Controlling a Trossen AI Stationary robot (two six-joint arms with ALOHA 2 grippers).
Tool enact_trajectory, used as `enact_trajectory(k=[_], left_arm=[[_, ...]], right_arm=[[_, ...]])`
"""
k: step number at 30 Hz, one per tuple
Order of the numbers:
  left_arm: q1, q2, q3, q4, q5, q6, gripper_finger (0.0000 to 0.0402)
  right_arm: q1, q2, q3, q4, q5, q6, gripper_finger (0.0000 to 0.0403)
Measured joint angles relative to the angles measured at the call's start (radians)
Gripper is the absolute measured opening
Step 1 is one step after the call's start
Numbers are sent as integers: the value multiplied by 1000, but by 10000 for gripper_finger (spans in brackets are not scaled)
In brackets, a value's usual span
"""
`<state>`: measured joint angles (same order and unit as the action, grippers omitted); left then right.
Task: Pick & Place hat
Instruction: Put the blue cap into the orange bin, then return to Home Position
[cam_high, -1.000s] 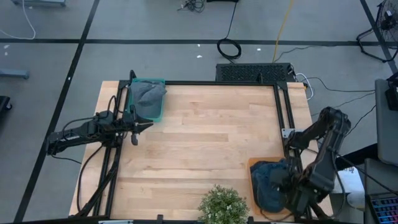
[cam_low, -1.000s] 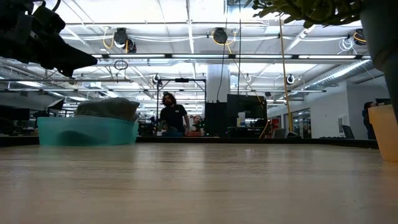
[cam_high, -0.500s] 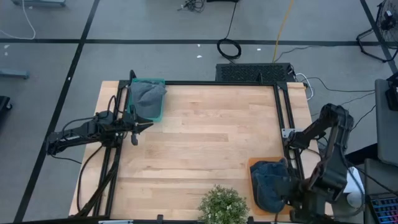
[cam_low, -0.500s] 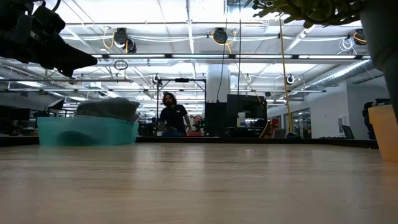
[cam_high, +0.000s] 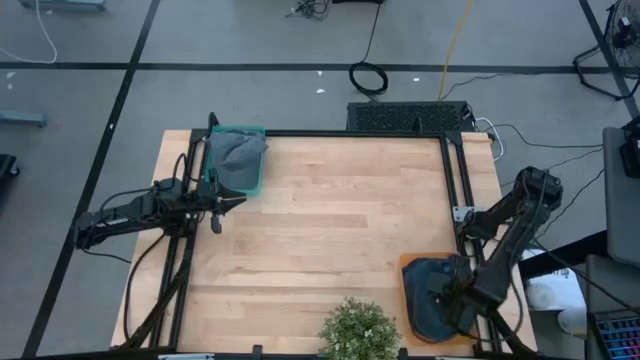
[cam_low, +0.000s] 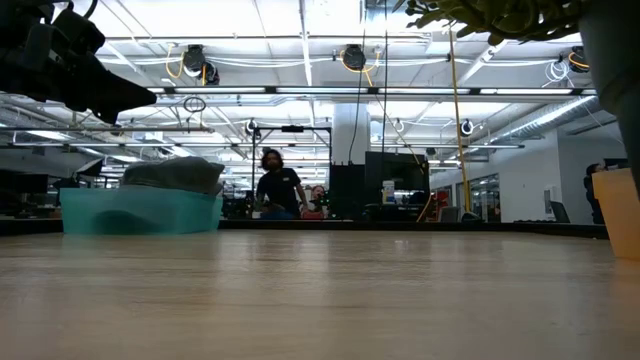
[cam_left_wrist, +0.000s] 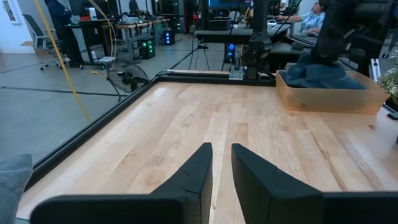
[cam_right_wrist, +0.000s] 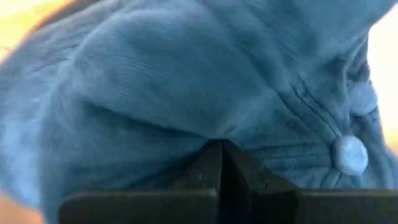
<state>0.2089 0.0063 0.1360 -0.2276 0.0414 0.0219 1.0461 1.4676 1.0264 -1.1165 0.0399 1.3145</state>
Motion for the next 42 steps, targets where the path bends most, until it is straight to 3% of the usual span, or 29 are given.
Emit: enact_trajectory(k=[6, 14, 19, 21, 23, 26, 29, 32, 36, 39, 42], left_arm=[[0, 0, 0, 0, 0, 0, 67], [0, 0, 0, 0, 0, 0, 67], [0, 0, 0, 0, 0, 0, 67], [0, 0, 0, 0, 0, 0, 67], [0, 0, 0, 0, 0, 0, 67], [0, 0, 0, 0, 0, 0, 67], [0, 0, 0, 0, 0, 0, 67], [0, 0, 0, 0, 0, 0, 67], [0, 0, 0, 0, 0, 0, 67], [0, 0, 0, 0, 0, 0, 67], [0, 0, 0, 0, 0, 0, 67]], right_arm=[[-47, -3, -124, 199, -68, -61, 1], [-71, -110, -20, 95, -44, -107, 1], [-68, -241, 89, -17, 129, -152, 1], [-60, -303, 98, -6, 259, -190, 1], [-44, -366, 72, 60, 453, -244, 2], [-21, -447, -49, 258, 684, -383, 1], [-40, -518, -243, 623, 690, -593, 1], [-81, -561, -473, 1120, 615, -820, 1], [-181, -570, -731, 1723, 420, -1038, 1], [-283, -588, -832, 1892, 340, -1070, 0], [-410, -623, -862, 1840, 262, -1064, 0]])
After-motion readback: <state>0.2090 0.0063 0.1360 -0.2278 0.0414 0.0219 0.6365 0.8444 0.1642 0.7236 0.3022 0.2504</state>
